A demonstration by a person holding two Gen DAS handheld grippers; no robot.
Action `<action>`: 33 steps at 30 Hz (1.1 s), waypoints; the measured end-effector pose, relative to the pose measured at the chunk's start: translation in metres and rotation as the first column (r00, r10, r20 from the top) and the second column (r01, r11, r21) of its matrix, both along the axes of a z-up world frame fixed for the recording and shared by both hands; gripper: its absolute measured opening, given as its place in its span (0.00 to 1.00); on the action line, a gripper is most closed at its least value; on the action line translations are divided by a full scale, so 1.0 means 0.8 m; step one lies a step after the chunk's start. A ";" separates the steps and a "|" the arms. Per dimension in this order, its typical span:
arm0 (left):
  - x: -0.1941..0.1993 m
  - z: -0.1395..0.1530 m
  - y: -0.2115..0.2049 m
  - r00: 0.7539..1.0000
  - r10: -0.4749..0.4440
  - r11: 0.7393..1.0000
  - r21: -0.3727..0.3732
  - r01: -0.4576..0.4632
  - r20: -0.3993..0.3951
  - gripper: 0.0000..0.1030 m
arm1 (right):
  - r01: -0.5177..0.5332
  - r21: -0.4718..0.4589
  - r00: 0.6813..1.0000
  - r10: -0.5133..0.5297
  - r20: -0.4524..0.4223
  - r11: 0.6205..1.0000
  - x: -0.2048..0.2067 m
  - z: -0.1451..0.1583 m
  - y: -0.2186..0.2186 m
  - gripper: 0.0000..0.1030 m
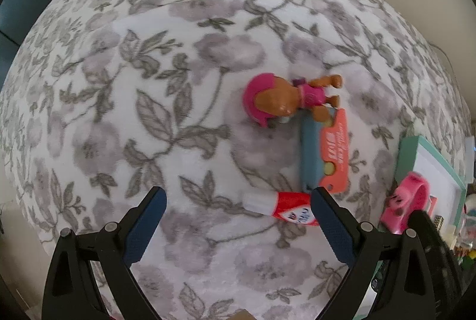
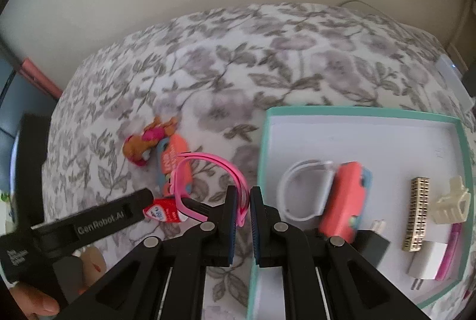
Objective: Organize rigid objects
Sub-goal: 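Grasp the pink watch band with the right gripper while the left grasps the red glue tube, then carry the pink band in the right gripper while the left carries the glue tube over the tray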
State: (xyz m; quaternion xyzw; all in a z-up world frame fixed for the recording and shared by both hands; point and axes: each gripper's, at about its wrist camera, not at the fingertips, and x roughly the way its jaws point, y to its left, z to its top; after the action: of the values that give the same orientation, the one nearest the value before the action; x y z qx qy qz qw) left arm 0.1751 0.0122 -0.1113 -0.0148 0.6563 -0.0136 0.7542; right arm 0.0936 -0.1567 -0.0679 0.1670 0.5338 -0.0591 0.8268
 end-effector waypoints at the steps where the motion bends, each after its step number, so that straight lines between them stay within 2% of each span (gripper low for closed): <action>1: -0.001 0.000 -0.004 1.000 -0.003 1.000 -0.004 0.003 -0.002 0.95 | 0.011 0.005 1.000 -0.011 0.004 1.000 -0.002 0.003 -0.006 0.09; 12: -0.017 -0.007 -0.055 0.994 -0.101 0.992 -0.080 0.097 -0.040 0.95 | 0.068 0.048 0.998 -0.068 0.000 0.997 -0.012 0.004 -0.033 0.09; 17: -0.024 -0.014 -0.072 0.989 -0.135 0.989 -0.065 0.132 -0.052 0.95 | 0.069 0.053 0.998 -0.069 -0.003 0.996 -0.013 0.003 -0.035 0.09; 30: -0.018 -0.055 -0.085 0.990 -0.137 0.990 0.015 0.138 -0.046 0.94 | 0.082 0.073 0.997 -0.082 -0.006 0.994 -0.017 0.003 -0.042 0.09; 33: -0.015 -0.062 -0.082 0.991 -0.125 0.992 0.009 0.125 -0.045 0.87 | 0.084 0.079 0.996 -0.084 -0.007 0.993 -0.018 0.003 -0.043 0.09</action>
State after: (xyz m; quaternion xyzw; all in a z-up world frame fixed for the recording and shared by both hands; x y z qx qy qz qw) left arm 0.1635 -0.0534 -0.1607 0.0306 0.6727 -0.0567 0.7371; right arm 0.0794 -0.1911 -0.0655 0.2218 0.5297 -0.0729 0.8154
